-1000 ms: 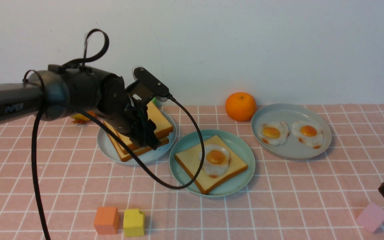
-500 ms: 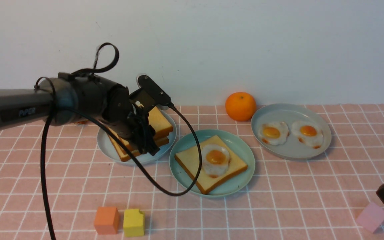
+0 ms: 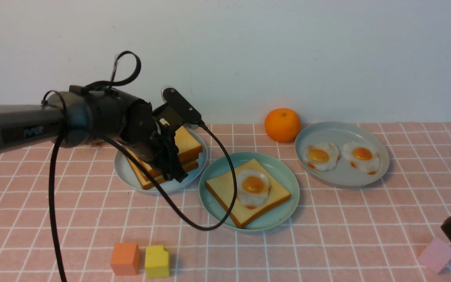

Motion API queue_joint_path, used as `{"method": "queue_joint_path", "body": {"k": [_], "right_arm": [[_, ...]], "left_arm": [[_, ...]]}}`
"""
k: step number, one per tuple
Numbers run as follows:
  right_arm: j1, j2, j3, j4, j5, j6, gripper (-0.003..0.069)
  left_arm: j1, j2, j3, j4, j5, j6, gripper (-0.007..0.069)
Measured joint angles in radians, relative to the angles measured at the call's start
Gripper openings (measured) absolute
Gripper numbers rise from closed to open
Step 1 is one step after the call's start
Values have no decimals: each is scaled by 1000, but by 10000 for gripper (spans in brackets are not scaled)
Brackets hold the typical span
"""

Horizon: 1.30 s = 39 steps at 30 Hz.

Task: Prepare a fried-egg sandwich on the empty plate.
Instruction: Use the left arm to grab a slice of bread, then use the left arm to place a slice of bread on the fried egg in the middle

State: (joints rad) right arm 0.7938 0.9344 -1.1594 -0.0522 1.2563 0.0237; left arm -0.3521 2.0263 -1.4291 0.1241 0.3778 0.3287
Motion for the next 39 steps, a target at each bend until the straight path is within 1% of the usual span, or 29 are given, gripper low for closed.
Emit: {"method": "queue_joint_path", "body": {"k": [5,10,13,15,18,19,21,22,24,31,39], "right_arm": [[0,-4,0,0,0,0,16],[0,-43,0,-6,0,1,16],[0,-94,0,-9,0,9,18],[0,-131,0,-10,0,42,18],[0,-182,0,-10,0,74,18],[0,-200,0,-10,0,78,18],[0,-221,0,-10,0,80,18],[0,-249,0,-10,0,83,18],[0,-269,0,-10,0,83,18],[0,-300,0,18,0,83,18],[0,-302,0,25,0,83,18]], "left_arm": [[0,-16,0,0,5,1,64],[-1,-112,4,-9,13,1,52],[-25,-198,4,-44,41,0,50],[-73,-230,4,-90,79,0,50],[-170,-226,4,-115,100,0,50],[-202,-215,4,-116,101,0,50],[-232,-202,4,-117,98,0,50],[-273,-175,4,-106,89,0,50],[-296,-148,4,-87,77,0,50],[-322,-74,4,-29,28,0,50],[-324,-46,4,-37,22,0,50]]}}
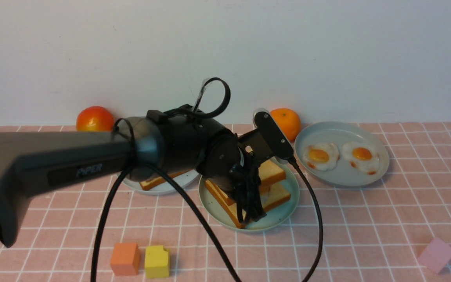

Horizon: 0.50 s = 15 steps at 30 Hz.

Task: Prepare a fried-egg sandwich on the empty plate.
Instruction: Use the left arm to place a slice of bread on the fried egg in the middle

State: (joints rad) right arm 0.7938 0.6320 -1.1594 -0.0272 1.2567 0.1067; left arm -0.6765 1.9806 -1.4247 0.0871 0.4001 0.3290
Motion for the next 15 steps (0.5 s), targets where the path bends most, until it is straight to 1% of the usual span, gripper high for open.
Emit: {"method": "queue_joint_path", "body": {"k": [7,11,13,15], "right_arm": [[0,0,0,7,0,0,18],[0,0,0,7,0,0,18],[0,0,0,8,0,0,18],[0,0,0,8,0,0,18]], "left_arm": [[-1,22,0,-22,-1,0,59],[-1,28,0,-40,-3,0,106],[-1,29,0,-47,-8,0,169],[-1,29,0,-50,-18,0,212]]}}
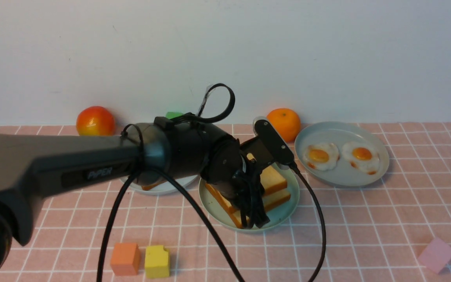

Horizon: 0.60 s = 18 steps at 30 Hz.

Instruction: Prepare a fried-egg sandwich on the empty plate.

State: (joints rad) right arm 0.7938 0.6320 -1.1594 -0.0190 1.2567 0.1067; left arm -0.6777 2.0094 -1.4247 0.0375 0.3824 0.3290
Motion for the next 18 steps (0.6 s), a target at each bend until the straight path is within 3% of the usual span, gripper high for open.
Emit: {"method": "queue_joint_path", "body": {"k": [5,10,15,18], "right_arm": [[0,0,0,1,0,0,19],[0,0,0,1,0,0,22],[0,0,0,1,0,0,24],[0,0,0,2,0,0,24]], "left_arm": [[0,0,0,-5,-15,0,300],[0,-23,0,-37,-8,0,326],[0,-101,0,-97,15,0,322],[0,-205,1,-171,78,-31,258]]}}
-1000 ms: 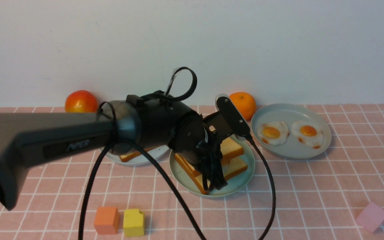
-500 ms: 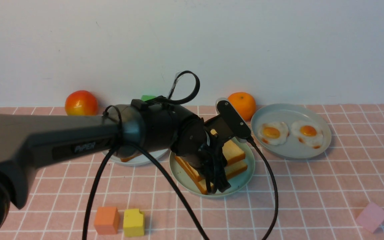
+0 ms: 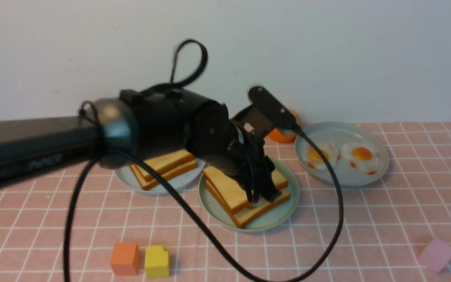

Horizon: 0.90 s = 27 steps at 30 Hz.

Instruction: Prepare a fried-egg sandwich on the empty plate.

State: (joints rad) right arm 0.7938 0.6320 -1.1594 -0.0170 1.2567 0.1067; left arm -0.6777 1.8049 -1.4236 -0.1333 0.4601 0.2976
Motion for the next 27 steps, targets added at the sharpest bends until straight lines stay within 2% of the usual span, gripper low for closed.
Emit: {"method": "queue_joint_path", "body": {"k": [3,4,6,10,11,12,13,18,21,27], "right_arm": [[0,0,0,10,0,0,24],[0,0,0,17,0,0,24],[0,0,0,17,0,0,24],[0,0,0,40,0,0,24],[0,0,0,41,0,0,24],[0,0,0,41,0,0,24],[0,0,0,41,0,0,25],[0,0,0,41,0,0,25],[0,0,0,46,0,0,25],[0,0,0,54,0,0,31]], "left_arm": [[0,-177,9,-102,86,-59,129],[0,-191,13,-110,93,-63,120],[0,-378,70,-202,110,-61,11],[0,-706,292,-365,59,11,13],[0,-721,320,-373,48,19,13],[0,-842,434,-433,-8,49,13],[0,-871,448,-440,-16,58,13],[0,-1178,785,-602,-213,181,13],[0,-1282,896,-662,-249,234,13],[0,-1439,1019,-691,-267,287,13]]}}
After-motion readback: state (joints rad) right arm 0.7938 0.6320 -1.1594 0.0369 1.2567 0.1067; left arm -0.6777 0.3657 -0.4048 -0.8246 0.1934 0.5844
